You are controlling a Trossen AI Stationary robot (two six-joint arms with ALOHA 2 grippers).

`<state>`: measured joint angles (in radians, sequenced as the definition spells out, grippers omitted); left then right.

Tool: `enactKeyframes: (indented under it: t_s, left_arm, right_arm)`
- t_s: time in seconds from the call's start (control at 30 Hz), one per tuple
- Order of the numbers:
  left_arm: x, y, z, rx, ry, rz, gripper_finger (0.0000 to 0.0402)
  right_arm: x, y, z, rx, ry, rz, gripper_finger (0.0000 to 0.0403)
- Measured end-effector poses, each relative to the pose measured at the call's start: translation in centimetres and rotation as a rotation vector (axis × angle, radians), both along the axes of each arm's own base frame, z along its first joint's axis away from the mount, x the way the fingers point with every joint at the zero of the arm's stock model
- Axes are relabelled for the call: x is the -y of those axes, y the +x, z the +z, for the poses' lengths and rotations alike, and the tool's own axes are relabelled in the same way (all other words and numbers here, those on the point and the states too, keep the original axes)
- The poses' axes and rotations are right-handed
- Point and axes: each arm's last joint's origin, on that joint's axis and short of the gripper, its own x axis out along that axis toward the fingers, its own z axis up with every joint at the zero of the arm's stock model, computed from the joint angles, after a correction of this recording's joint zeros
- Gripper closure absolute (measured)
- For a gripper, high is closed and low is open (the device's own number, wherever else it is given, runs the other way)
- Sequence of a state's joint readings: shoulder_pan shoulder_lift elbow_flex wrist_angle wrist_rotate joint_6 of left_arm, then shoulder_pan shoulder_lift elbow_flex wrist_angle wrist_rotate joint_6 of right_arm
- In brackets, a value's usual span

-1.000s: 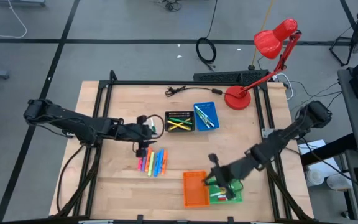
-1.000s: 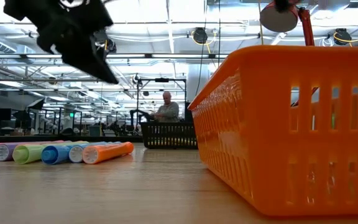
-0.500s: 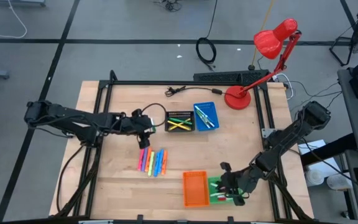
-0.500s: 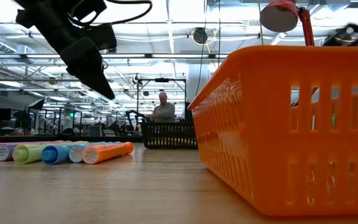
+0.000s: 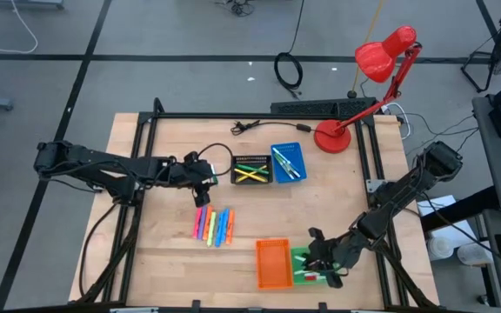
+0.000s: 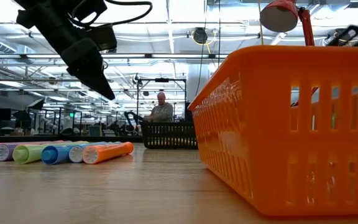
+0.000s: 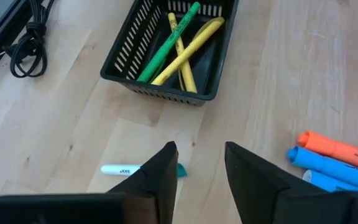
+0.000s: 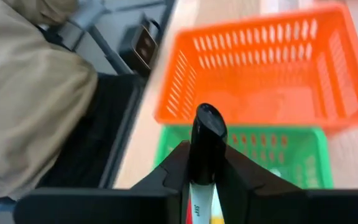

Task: Pick & Place Markers
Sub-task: Put the black highlighter pen into the green bin, then put the green highlighter pen into the green bin

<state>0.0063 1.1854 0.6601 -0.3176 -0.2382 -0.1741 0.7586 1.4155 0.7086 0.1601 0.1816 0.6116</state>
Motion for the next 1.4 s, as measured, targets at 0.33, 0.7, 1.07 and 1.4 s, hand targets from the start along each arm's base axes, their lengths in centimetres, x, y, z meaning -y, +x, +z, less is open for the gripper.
enactKeyframes:
  t_s: [0.33, 0.7, 1.07, 1.4]
  left_arm:
    - [0.0, 0.0, 0.0, 0.000, 0.000, 0.000, 0.0274]
    - [0.0, 0.0, 0.0, 0.004, 0.002, -0.002, 0.0278]
    - [-2.3, -0.1, -3.5, -0.087, -0.099, 0.268, 0.0276]
    - [-5.2, 0.7, -7.0, -0.167, -0.275, 0.438, 0.0252]
  right_arm:
    - [-0.3, 0.3, 0.7, 0.096, 0.005, 0.040, 0.0275]
    - [-1.0, 1.1, 3.0, 0.398, 0.009, 0.131, 0.0256]
    - [-1.1, 1.1, 3.4, 0.471, -0.047, 0.166, 0.0255]
    - [-1.1, 1.1, 3.4, 0.470, -0.048, 0.165, 0.0257]
